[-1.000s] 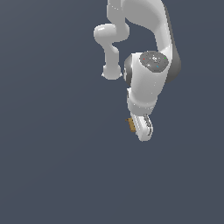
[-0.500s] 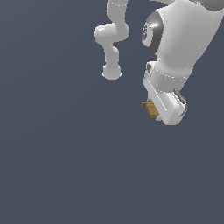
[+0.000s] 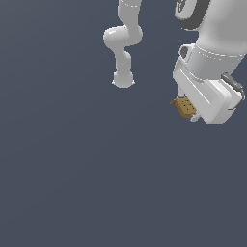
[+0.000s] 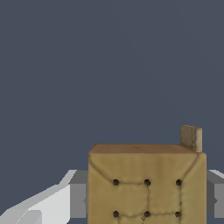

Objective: Pick up the object and move it to a goal position.

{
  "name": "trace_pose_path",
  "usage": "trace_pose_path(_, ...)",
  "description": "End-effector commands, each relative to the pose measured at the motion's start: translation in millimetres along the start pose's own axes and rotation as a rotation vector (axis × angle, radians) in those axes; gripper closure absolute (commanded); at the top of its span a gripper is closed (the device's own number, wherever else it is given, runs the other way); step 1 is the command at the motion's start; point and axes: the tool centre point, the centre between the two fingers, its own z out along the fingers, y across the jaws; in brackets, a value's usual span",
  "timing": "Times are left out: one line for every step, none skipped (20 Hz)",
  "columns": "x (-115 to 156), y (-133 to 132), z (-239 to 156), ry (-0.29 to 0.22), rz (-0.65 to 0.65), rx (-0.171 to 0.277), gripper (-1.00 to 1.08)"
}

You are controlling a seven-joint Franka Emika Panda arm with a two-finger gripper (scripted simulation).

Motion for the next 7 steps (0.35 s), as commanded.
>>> trace_pose_path(-3.6, -1.2, -7.6, 0.0, 0.0, 0.0, 1.08)
trace_pose_path(-4.6, -1.6, -9.4, 0.0, 0.0, 0.0, 1.08)
trace_pose_path(-5.3, -2.0, -10.7, 0.0, 0.0, 0.0, 1.08)
trace_pose_path(-5.8, -2.3, -11.6, 0.0, 0.0, 0.0, 1.08)
trace_pose_path(-6.1, -2.6, -12.2, -0.001, 0.0, 0.0, 1.08)
trace_pose_path(-6.3, -2.7, -12.5, -0.001, 0.0, 0.0, 1.08)
trace_pose_path(-6.3, -2.8, -12.6, -0.001, 0.0, 0.0, 1.08)
